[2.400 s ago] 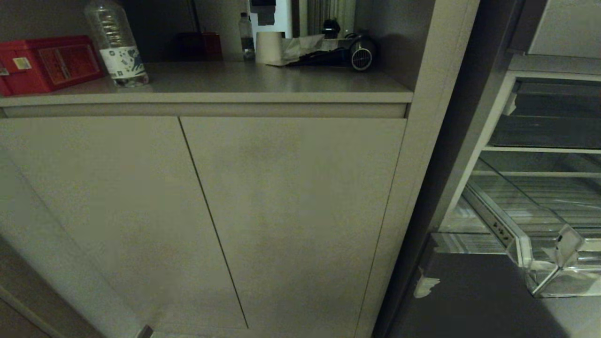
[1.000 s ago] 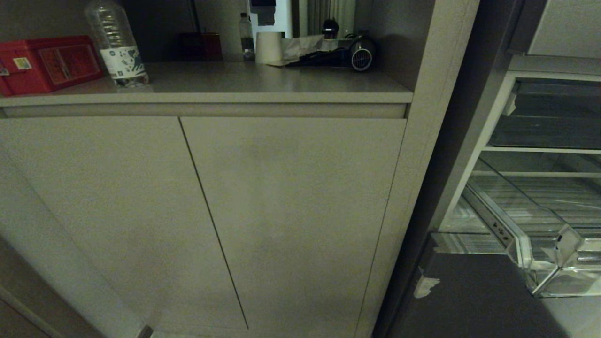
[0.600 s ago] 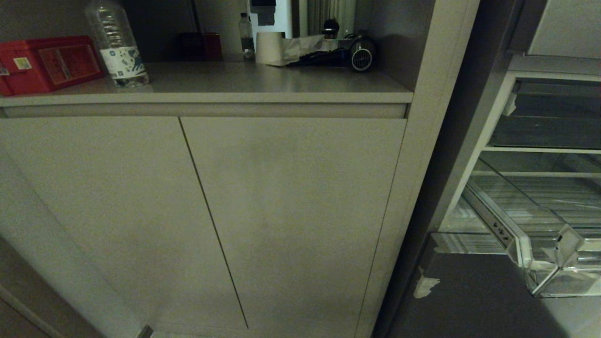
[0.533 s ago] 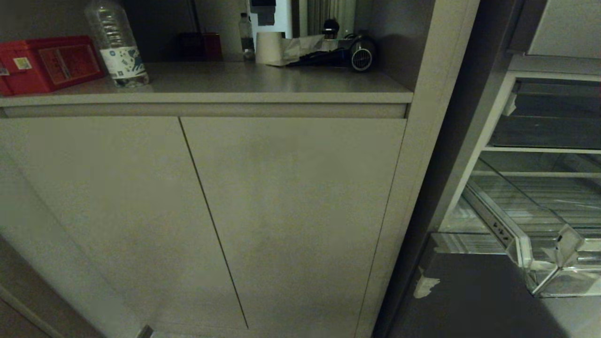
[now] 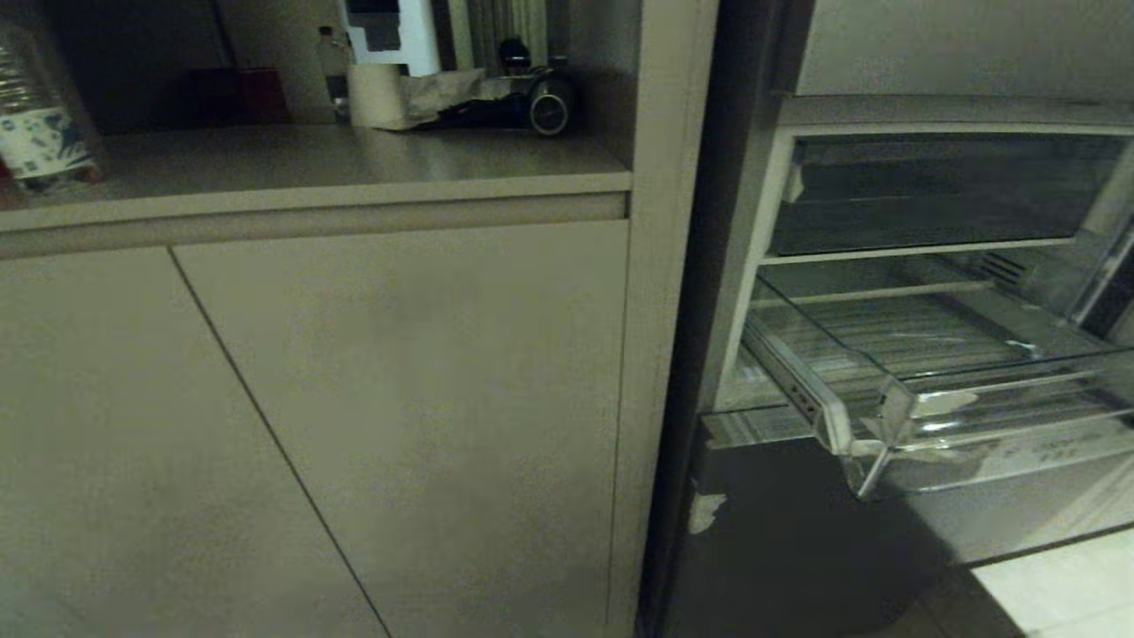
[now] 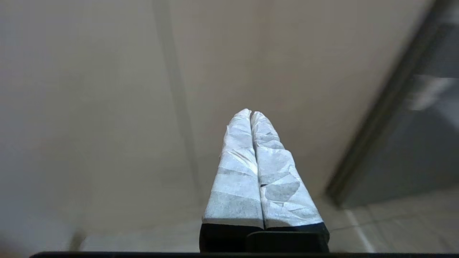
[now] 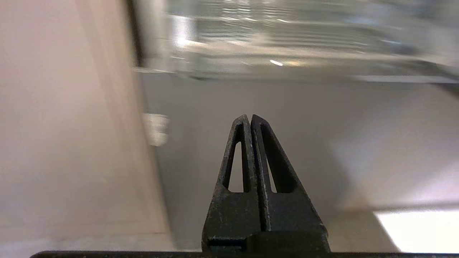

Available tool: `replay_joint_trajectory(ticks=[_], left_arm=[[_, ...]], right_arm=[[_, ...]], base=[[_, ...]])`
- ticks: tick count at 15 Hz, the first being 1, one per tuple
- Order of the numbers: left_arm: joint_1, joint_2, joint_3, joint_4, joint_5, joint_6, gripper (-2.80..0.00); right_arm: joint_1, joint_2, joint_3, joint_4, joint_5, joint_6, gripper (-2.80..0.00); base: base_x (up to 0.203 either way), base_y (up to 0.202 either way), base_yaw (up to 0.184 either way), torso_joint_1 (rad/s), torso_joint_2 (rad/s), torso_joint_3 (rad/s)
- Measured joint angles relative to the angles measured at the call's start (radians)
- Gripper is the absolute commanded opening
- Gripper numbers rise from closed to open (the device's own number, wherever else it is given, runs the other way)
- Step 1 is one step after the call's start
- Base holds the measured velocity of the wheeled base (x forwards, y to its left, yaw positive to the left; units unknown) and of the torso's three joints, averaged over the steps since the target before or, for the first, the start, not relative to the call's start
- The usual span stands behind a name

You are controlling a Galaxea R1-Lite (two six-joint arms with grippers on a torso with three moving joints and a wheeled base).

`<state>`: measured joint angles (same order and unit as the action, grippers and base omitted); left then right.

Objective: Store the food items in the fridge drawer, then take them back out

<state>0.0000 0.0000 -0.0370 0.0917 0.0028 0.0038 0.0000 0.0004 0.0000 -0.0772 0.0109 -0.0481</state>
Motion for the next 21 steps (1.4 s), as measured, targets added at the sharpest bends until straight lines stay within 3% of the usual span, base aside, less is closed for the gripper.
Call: replay_joint_trajectory(ticks=[21], left_arm=[[0.000,0.000,0.000,0.000,0.000,0.002,-2.80]], right_arm=[[0.000,0.000,0.000,0.000,-0.002,0.005,-2.80]], base=[[-0.001,0.007,-0.172,0.003,0.00,0.003]])
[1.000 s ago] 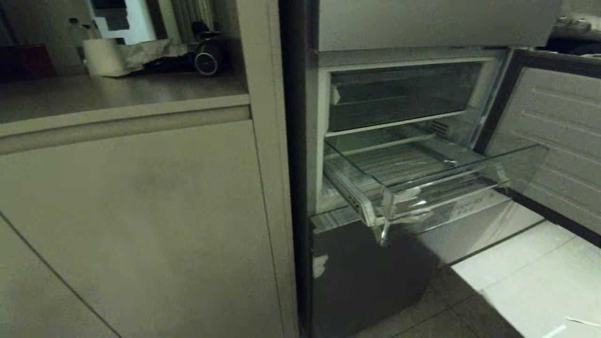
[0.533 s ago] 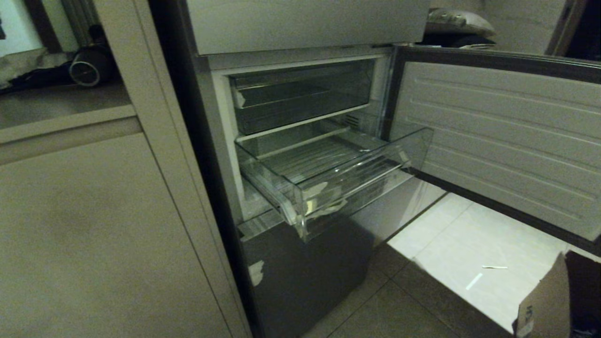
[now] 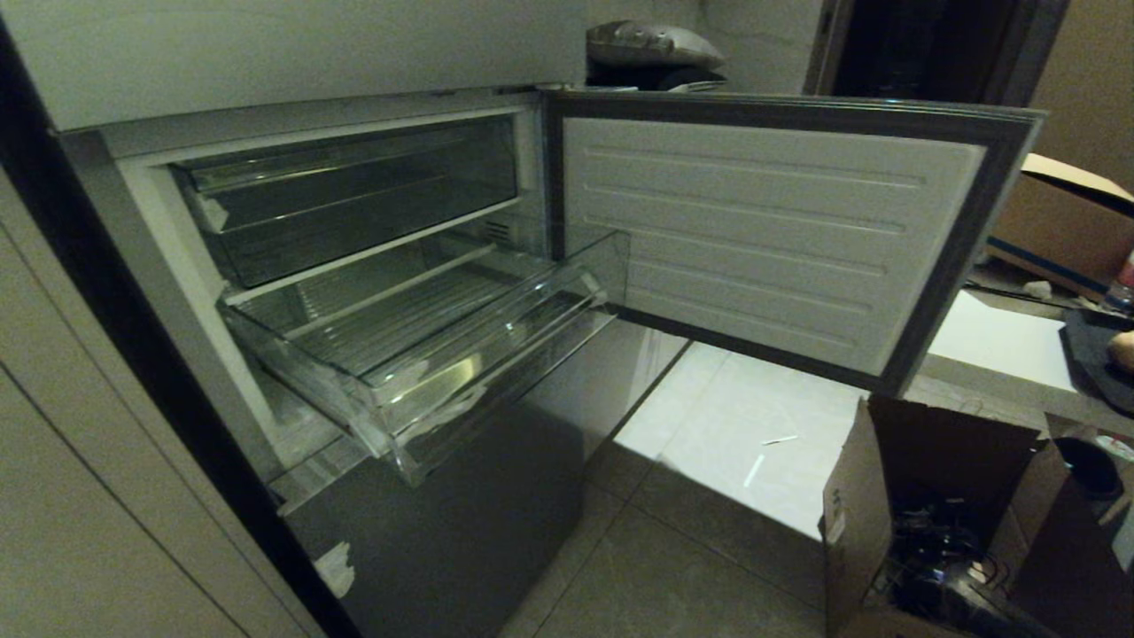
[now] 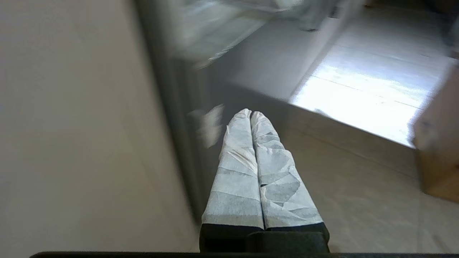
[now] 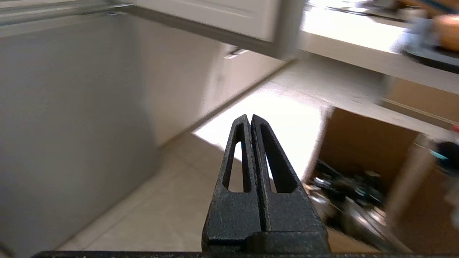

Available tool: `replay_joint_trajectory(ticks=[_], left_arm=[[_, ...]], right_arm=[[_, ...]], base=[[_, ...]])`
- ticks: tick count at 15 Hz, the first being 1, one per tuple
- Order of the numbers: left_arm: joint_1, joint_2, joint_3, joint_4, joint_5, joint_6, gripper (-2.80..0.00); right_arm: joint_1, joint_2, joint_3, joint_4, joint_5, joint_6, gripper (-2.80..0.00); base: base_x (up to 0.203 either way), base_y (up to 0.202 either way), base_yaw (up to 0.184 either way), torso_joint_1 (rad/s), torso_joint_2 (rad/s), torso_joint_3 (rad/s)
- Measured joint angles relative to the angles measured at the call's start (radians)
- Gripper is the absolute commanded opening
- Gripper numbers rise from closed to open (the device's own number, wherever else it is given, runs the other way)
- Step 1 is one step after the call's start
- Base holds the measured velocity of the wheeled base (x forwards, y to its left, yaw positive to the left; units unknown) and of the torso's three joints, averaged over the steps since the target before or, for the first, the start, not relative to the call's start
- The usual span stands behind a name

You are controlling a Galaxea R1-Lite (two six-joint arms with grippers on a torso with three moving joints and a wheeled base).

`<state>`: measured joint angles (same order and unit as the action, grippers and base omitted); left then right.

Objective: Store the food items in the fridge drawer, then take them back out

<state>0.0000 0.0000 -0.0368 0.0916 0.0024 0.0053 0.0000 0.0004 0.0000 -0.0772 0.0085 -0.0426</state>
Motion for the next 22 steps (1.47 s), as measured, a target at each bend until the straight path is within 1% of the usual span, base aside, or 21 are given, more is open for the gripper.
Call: replay_joint_trajectory(ticks=[9,16,19,22], left_arm=[[0.000,0.000,0.000,0.000,-0.001,0.005,-2.80],[0.000,0.000,0.000,0.001,-0.001,0.004,-2.80],[0.000,0.000,0.000,0.000,-0.001,0.004,-2.80],[0.000,0.000,0.000,0.000,0.000,0.001,-2.80]], right_arm=[[0.000,0.000,0.000,0.000,-0.007,0.011,-2.80],[0.000,0.000,0.000,0.000,-0.005,0.010,-2.80],[0.000,0.000,0.000,0.000,-0.005,0.021,-2.80],[0.000,0.000,0.000,0.000,-0.004,0.010,-2.80]], base=[[0.010,0.000,-0.007,-0.001,0.00,0.001],[0.192,0.000,-0.001,0.004,0.00,0.003],[0.182,0.000,-0.001,0.006,0.00,0.000],[0.026,0.000,0.000,0.009,0.00,-0.001]])
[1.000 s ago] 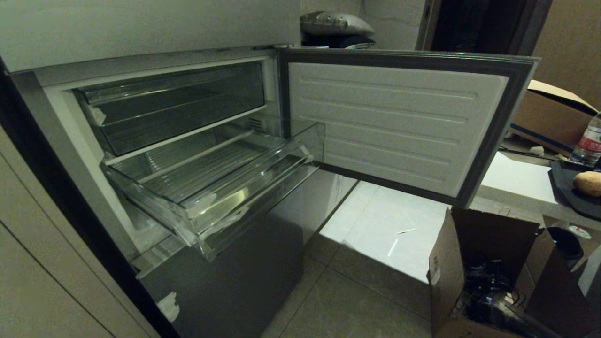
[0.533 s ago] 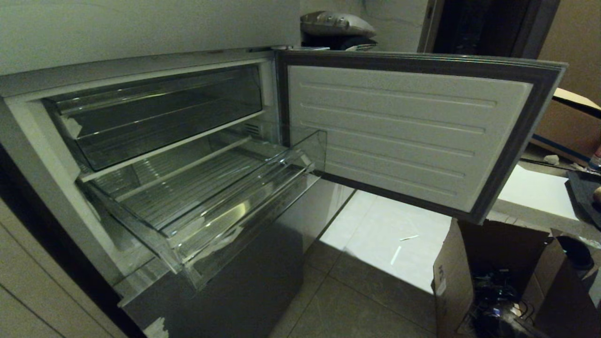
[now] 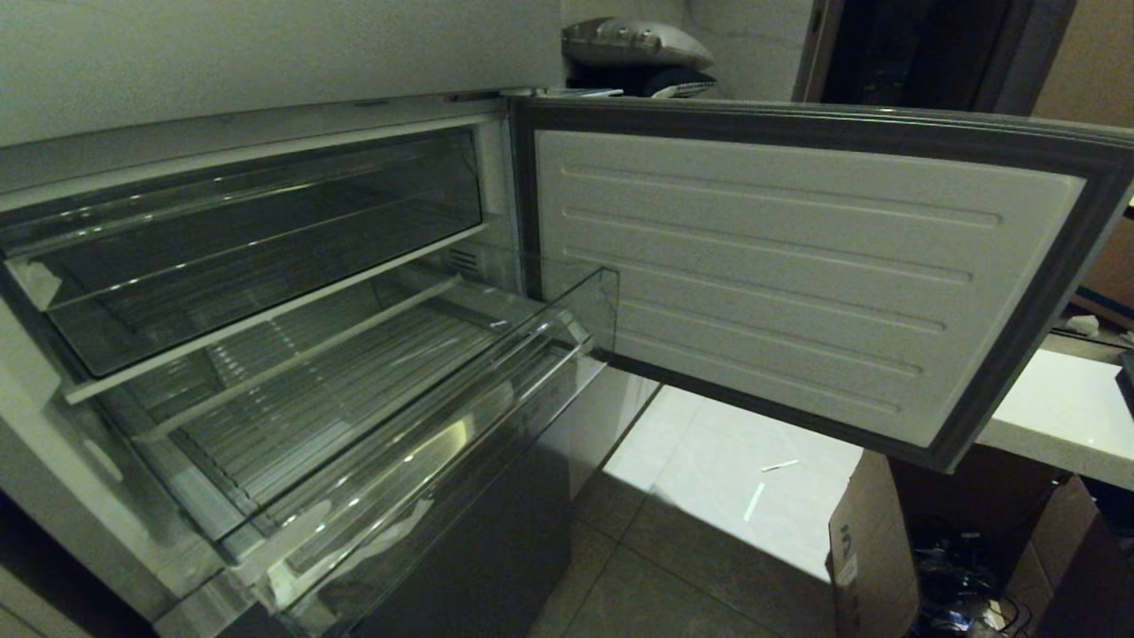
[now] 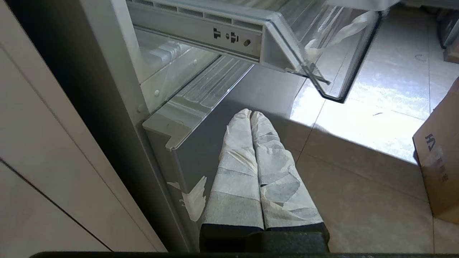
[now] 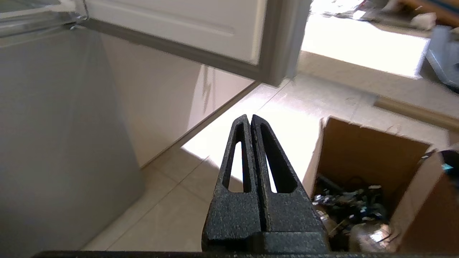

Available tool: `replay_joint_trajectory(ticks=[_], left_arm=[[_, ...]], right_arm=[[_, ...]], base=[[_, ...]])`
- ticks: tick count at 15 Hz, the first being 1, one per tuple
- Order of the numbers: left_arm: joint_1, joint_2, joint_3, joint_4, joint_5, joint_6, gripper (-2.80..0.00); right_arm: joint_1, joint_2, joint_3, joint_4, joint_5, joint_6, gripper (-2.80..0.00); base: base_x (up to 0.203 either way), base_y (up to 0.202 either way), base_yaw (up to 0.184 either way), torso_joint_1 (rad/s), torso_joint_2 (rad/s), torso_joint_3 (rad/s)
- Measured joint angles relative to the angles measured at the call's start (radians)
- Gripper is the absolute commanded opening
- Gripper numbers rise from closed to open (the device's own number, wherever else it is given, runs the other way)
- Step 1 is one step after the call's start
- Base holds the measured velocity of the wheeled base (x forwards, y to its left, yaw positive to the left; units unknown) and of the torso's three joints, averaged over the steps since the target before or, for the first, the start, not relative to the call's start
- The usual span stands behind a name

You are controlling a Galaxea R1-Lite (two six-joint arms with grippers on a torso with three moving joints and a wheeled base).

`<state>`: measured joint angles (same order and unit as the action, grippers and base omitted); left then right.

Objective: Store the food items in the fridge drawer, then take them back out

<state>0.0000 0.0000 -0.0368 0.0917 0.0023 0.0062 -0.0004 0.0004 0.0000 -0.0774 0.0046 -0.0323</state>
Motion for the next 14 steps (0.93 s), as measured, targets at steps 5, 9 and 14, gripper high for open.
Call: replay_joint_trajectory(ticks=[5,9,14], left_arm=[[0.000,0.000,0.000,0.000,0.000,0.000,-2.80],[0.000,0.000,0.000,0.000,0.000,0.000,-2.80],[0.000,0.000,0.000,0.000,0.000,-0.001,-2.80]], right_arm=[[0.000,0.002,-0.002,0.021,-0.023,0.008,-2.80],[0.000,0.122,-0.141,0.087,-0.134,0.063,-2.80],[-0.169,0.392,-0.299,0.088,-0.192,0.236,-2.80]], base=[[0.000,0.000,0.000,0.000,0.00,0.000],[0.000,0.000,0.000,0.000,0.00,0.000],[0.000,0.000,0.000,0.000,0.00,0.000]])
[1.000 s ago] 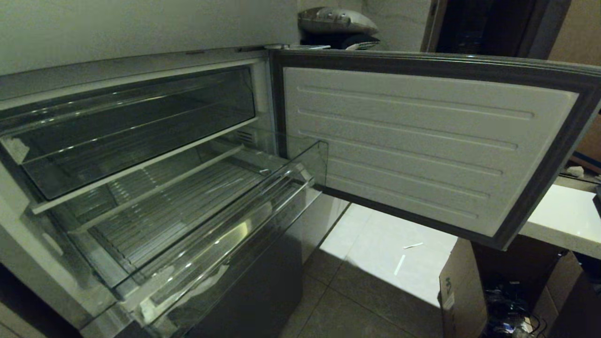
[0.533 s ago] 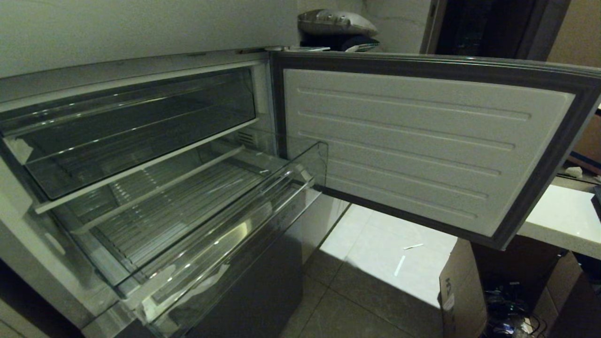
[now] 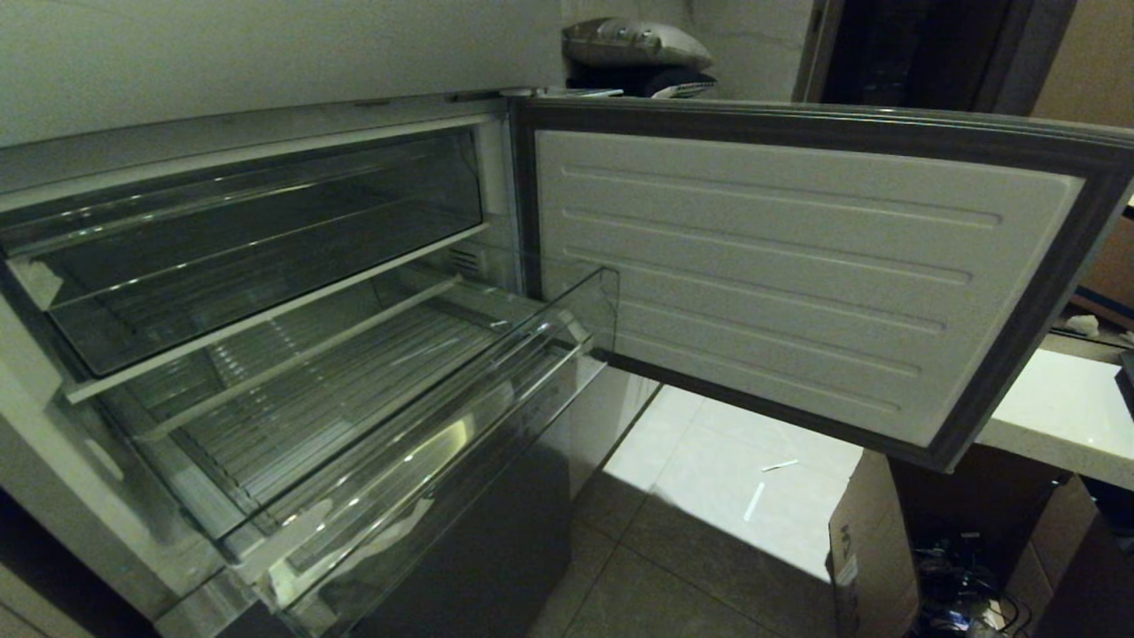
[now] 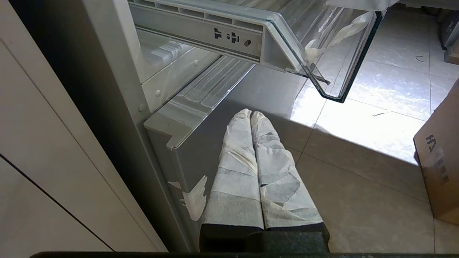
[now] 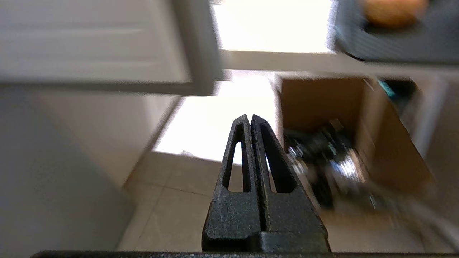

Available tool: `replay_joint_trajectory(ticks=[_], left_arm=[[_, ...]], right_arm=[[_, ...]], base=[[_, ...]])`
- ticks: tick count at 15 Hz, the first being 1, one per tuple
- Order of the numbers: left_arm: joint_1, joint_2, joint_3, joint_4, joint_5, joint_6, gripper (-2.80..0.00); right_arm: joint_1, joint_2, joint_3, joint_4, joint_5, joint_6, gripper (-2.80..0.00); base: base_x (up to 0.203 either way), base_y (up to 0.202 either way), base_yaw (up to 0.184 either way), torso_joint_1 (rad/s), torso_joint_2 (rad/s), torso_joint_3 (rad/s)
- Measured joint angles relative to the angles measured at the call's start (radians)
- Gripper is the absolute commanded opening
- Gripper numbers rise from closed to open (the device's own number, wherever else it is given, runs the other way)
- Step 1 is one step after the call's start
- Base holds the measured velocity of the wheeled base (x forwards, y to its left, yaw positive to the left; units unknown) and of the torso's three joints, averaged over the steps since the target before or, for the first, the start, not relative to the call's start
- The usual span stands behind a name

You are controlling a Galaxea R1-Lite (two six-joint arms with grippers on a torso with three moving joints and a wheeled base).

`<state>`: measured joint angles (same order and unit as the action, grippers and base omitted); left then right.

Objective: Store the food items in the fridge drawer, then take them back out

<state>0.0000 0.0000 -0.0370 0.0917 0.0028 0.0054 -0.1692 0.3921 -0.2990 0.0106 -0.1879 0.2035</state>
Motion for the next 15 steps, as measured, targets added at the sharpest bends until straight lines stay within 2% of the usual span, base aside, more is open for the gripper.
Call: replay_joint_trajectory(ticks=[3,7,10,13,15], left_arm=[[0.000,0.000,0.000,0.000,0.000,0.000,-2.80],[0.000,0.000,0.000,0.000,0.000,0.000,-2.80],[0.000,0.000,0.000,0.000,0.000,0.000,-2.80],[0.000,0.000,0.000,0.000,0.000,0.001,-2.80],[0.000,0.000,0.000,0.000,0.000,0.000,-2.80]], right_arm=[[-0.291,0.222,-0.048,-0.118,0.108,0.075,-2.80],[-0.632,0.514,-0.109,-0.320,0.298,0.100,-2.80],[-0.753,0.712,-0.161,-0.455,0.355,0.099,-2.80],[-0.819,0.877,-0.233,-0.555,0.372,0.099,-2.80],[-0.851,0.976,-0.312,-0.571,0.416,0.099,-2.80]], base=[[0.000,0.000,0.000,0.000,0.00,0.000],[0.000,0.000,0.000,0.000,0.00,0.000],[0.000,0.000,0.000,0.000,0.00,0.000],[0.000,0.000,0.000,0.000,0.00,0.000],[0.000,0.000,0.000,0.000,0.00,0.000]])
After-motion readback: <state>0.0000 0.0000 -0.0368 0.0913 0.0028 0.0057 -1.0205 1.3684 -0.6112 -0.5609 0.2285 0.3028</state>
